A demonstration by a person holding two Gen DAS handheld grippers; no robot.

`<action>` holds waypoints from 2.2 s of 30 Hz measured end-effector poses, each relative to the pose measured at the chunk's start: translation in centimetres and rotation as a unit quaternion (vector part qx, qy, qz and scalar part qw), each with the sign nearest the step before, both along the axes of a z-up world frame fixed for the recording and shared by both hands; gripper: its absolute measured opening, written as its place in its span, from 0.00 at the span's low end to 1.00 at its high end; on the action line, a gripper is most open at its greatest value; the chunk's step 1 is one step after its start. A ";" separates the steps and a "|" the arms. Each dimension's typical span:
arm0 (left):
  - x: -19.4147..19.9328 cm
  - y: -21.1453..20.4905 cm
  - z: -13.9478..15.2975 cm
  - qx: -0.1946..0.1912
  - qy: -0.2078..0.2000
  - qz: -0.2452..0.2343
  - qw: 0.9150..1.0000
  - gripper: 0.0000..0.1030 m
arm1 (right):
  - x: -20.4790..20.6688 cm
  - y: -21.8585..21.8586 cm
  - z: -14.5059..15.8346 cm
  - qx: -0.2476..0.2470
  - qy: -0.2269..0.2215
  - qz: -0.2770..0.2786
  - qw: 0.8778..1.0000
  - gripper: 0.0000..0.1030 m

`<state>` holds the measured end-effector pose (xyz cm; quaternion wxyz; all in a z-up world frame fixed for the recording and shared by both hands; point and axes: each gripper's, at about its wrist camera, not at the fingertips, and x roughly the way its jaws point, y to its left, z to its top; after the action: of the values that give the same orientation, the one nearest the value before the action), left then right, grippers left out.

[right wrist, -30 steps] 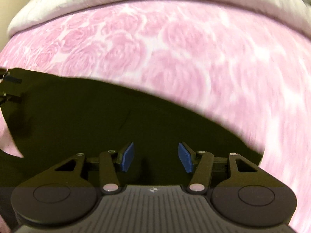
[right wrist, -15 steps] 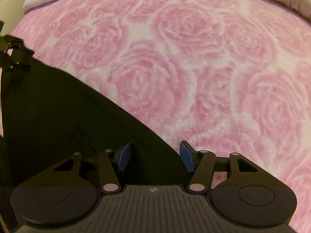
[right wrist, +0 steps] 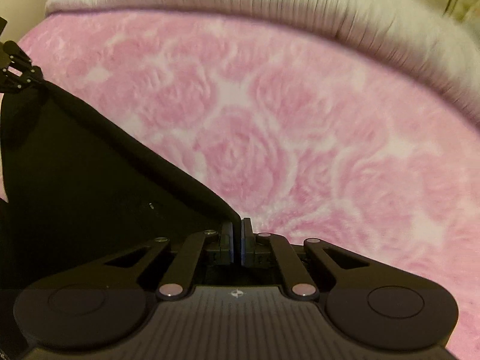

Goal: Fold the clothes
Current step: 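Close both grippers on the edge of the black trousers, then lift the held edge with both grippers and fold one leg over the other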

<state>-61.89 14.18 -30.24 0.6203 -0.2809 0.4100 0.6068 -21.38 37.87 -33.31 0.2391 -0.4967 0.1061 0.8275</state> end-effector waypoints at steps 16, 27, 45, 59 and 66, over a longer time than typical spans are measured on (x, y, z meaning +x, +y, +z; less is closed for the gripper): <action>11.0 -21.7 -1.6 -0.104 -0.176 0.201 0.958 0.20 | 9.5 -27.9 -0.9 -0.006 -0.168 -0.062 0.984 0.19; 9.3 -27.1 -1.1 0.048 -0.364 0.501 0.784 0.45 | 23.9 -25.4 -2.2 -0.223 0.247 -0.551 0.765 0.36; 7.7 -26.9 -4.6 0.050 -0.293 0.539 0.788 0.55 | 29.8 -23.3 -5.9 -0.240 0.328 -0.621 0.670 0.38; 7.6 -28.4 -1.6 0.078 -0.210 0.467 0.855 0.02 | 28.8 -23.8 -3.9 -0.188 0.349 -0.596 0.698 0.03; 9.6 -30.0 -2.4 0.050 -0.202 0.446 0.870 0.03 | 30.1 -26.8 -1.7 -0.165 0.339 -0.613 0.694 0.03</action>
<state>-52.30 -15.81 -32.66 0.3662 -0.5192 0.0759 0.7685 8.71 11.11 -34.97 0.5555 -0.0387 0.5956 0.5789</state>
